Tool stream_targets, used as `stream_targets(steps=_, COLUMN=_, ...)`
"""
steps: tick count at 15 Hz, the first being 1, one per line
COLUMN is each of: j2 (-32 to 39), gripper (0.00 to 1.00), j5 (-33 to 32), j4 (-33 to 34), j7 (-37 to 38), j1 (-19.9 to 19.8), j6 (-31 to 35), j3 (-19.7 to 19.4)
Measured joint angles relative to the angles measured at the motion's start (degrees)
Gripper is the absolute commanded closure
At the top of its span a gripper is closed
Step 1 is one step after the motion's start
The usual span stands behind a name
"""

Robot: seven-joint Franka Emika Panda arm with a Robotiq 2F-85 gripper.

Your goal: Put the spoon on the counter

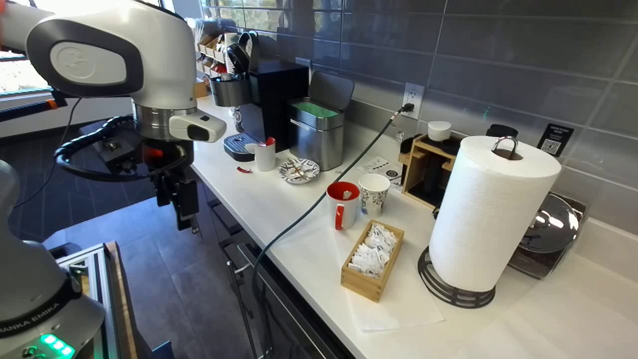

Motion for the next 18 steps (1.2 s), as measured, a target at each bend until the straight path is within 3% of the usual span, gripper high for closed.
stream_targets(steps=5, j2=0.0, gripper=0.0, j5=-2.8, j4=3.4, j7=-0.6, j1=-1.8, j6=1.8, j3=-2.0)
stream_targets(steps=10, j2=2.0, gripper=0.0, j5=-3.6, j4=11.2, j7=-1.6, j1=-2.8, j6=8.3, j3=-5.1)
stream_targets(steps=14, j2=5.7, gripper=0.0, j5=-1.7, j4=15.9, j7=-1.2, j1=-2.1, j6=11.2, j3=-5.3)
stream_targets(steps=18, j2=6.9, gripper=0.0, j5=-1.4, j4=16.5, j7=-1.2, j1=-2.0, j6=11.2, j3=-5.3)
